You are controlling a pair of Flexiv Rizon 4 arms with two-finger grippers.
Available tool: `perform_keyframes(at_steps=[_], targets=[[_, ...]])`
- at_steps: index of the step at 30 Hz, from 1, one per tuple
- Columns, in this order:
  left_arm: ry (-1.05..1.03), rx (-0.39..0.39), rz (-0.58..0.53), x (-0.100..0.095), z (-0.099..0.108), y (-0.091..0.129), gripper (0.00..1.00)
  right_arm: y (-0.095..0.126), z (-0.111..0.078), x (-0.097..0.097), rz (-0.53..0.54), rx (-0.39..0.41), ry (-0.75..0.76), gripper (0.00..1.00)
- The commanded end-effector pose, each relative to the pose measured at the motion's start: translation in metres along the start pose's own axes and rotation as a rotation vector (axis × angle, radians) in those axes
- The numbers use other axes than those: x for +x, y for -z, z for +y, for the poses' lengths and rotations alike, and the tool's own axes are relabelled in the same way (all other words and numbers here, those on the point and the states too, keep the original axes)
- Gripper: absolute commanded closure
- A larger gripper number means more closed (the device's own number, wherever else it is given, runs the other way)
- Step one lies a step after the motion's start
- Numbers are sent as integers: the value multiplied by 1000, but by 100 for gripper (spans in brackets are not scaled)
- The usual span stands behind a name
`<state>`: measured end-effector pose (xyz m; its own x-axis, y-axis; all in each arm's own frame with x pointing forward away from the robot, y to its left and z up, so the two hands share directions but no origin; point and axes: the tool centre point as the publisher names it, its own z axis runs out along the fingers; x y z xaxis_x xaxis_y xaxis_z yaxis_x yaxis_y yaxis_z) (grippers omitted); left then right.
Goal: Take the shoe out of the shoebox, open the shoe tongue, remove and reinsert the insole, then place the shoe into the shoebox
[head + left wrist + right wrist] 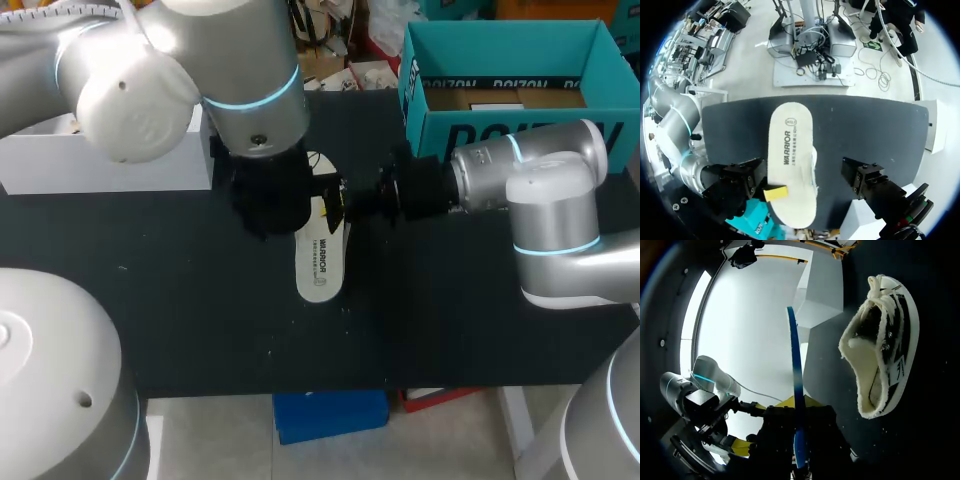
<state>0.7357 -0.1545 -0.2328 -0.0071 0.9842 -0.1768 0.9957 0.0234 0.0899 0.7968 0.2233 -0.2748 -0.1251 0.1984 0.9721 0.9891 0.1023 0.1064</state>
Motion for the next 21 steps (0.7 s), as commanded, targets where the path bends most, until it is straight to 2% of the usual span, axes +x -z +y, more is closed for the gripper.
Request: perform_keyframes(at_steps=[1,8,14,21], targets=[[-10,-40,-30,5,-19,-3,0,0,0,0,-2,1,-1,100],[-30,-35,-122,10,-35,-7,0,0,0,0,-2,1,-1,100],[9,-17,-429,27,-35,-8,0,0,0,0,-2,1,-1,100],[37,-58,-796,49,-30,0,0,0,0,0,-2,1,-1,100]])
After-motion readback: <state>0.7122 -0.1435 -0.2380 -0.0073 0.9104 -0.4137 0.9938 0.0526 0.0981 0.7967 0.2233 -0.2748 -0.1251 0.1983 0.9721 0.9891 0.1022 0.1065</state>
